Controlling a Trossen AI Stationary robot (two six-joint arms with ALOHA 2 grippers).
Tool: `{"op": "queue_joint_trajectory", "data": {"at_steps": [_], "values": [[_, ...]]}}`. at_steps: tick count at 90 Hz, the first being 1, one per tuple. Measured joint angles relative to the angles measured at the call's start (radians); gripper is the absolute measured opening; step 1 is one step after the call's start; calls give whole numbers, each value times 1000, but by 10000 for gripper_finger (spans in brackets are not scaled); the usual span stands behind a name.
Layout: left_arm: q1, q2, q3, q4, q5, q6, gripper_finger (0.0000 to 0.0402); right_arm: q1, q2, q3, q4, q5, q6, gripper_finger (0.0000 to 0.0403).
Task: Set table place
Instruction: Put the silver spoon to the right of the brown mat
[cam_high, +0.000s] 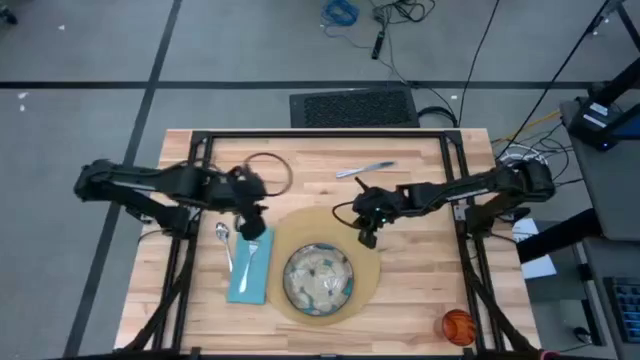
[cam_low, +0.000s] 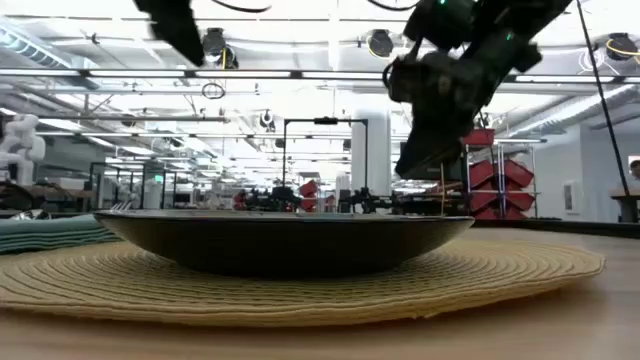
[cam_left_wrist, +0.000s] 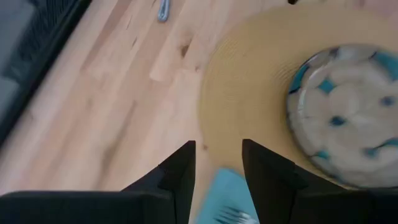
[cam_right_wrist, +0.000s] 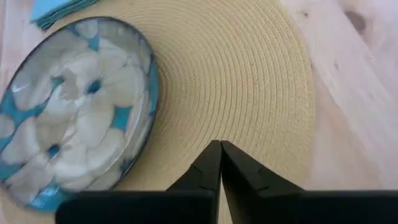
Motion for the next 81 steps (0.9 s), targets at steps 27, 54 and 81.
{"op": "queue_joint_trajectory", "data": {"at_steps": [27, 54, 81], "values": [[-108, -100, -199, -29, 210, -739, 116, 2, -88, 49, -60, -4, 54, 96], [-146, -68, -376, -93, 264, -1091, 116, 24, -157, 49, -209, -5, 94, 174], [-138, -53, -382, -167, 277, -1170, 116, 103, -176, 49, -227, 1, 97, 180]]}}
